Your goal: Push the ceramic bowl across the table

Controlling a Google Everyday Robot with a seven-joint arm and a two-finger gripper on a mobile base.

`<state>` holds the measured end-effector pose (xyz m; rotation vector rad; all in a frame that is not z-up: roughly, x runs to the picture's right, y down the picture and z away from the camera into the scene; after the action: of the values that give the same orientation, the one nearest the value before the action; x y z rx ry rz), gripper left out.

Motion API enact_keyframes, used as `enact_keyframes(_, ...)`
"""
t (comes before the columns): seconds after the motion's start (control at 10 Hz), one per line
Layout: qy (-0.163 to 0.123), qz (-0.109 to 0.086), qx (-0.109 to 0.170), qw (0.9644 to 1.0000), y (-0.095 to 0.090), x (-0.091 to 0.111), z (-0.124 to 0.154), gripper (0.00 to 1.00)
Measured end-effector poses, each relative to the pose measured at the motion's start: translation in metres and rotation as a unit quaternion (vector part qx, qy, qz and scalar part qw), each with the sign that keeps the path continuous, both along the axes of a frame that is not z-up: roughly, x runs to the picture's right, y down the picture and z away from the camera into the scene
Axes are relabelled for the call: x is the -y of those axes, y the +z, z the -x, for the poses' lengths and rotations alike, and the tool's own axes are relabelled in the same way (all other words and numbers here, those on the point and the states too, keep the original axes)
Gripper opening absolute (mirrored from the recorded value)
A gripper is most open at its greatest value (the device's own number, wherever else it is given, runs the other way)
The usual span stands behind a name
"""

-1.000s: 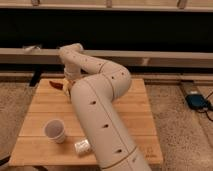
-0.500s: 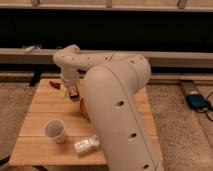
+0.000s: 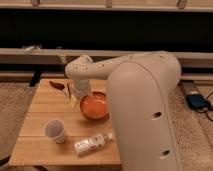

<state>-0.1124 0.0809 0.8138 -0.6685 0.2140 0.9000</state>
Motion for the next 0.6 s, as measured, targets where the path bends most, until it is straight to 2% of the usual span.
enact_keyframes(0.3, 0.023, 0.008, -0.029, 0.9993, 0.004, -0.019, -0.017, 0.8)
enact_keyframes(0.6, 0.006, 0.018, -0.039, 0.9991, 0.038, -0.036, -0.003, 0.8)
